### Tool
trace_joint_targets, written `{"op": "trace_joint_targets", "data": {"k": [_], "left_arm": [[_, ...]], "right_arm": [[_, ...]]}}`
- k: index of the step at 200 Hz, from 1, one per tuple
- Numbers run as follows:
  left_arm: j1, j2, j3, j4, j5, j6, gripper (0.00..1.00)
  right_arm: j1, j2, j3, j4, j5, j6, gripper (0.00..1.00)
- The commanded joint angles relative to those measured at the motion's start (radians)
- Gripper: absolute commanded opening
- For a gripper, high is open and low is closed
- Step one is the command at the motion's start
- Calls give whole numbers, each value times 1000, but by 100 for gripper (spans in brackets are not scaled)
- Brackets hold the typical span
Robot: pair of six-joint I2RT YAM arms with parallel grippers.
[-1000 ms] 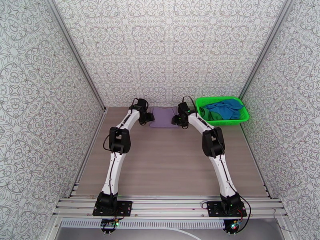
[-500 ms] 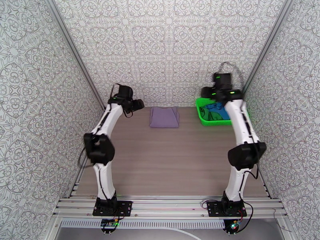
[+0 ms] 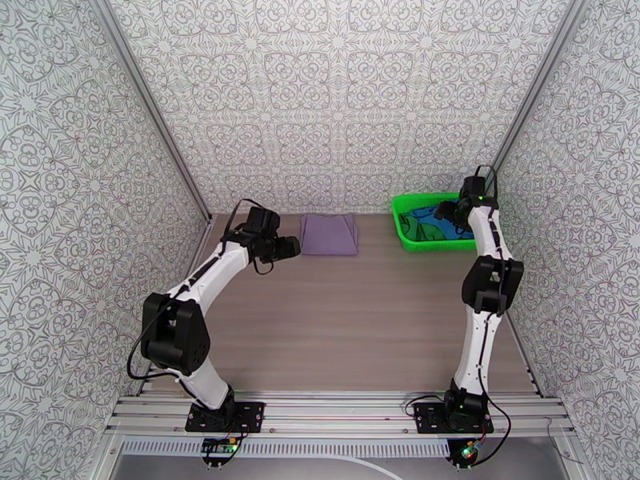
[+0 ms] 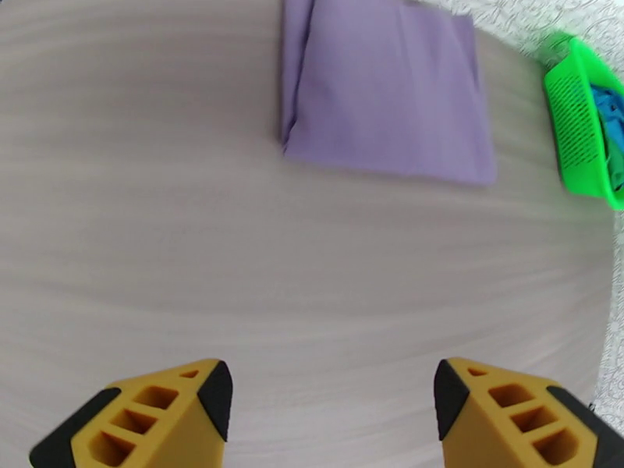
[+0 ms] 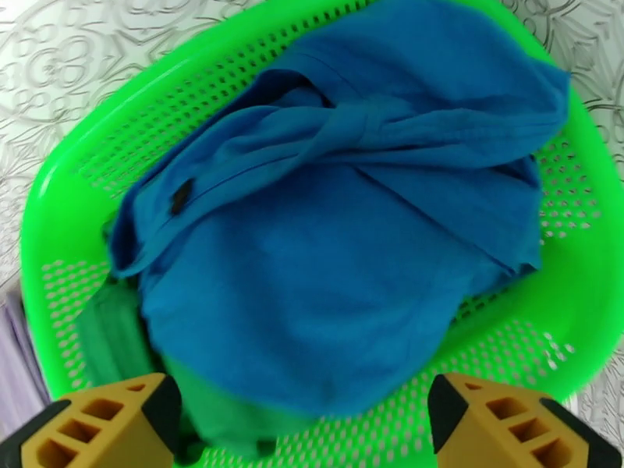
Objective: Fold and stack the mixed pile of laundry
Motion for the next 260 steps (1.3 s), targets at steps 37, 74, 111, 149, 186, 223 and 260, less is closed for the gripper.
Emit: {"op": "trace_joint_targets", "data": {"k": [37,74,111,149,186,223,260], "left_arm": [[-42,-19,-32,60,-58,40,72],[-66,32,-2,54,-81,50,71],[-87,70,34,32,-105,56,70],[-113,50,48,15,-142,60,67],[-125,-13,13,36,-158,50,63],[-123,-66,-36,68,-149,35,61],[-122,-106,-66,80,-144,29,59]], "right_arm": [[-46,178,170,89,-12,65,89],[-52,261,246,108,-34,99,85],[-54,276,242,154,-84,109,38],[-52,115,72,298,-106,101,0],[-29,-280,-410,717,-79,89,0],[44,-640,-761,1066,-11,20,0],[113,-837,-802,1147,-8,-15,0]]}}
